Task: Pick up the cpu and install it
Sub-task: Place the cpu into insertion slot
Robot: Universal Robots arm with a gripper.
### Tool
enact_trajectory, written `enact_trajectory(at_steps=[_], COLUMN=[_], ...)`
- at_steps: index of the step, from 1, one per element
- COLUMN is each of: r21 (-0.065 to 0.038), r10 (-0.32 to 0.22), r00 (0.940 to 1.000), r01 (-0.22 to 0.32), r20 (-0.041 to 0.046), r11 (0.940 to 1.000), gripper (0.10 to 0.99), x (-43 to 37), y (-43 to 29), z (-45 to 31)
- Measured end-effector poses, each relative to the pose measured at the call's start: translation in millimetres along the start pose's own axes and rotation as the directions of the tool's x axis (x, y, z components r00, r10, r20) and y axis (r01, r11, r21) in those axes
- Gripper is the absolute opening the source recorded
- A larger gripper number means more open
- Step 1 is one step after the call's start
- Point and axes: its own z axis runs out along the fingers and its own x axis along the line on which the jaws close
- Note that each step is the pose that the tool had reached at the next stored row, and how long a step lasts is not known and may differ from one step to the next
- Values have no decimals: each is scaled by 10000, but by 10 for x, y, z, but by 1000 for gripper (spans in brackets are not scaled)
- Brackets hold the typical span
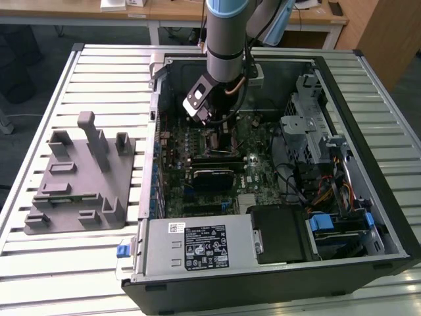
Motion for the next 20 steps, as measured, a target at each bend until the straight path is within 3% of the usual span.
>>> enact_trajectory(at_steps=[7, 8, 15, 20], r21=[-3, -3, 1, -2], r10=[0, -1, 0, 0], r00=[10000, 10000, 10000, 10000], r01=[0, 1, 0, 0], r20=[-4, -4, 0, -5], r11=[10000, 10000, 10000, 10000], gripper=[553, 616, 616, 616], x=[1, 0, 0, 0], y=[4, 6, 10, 12], z=[4, 4, 1, -60])
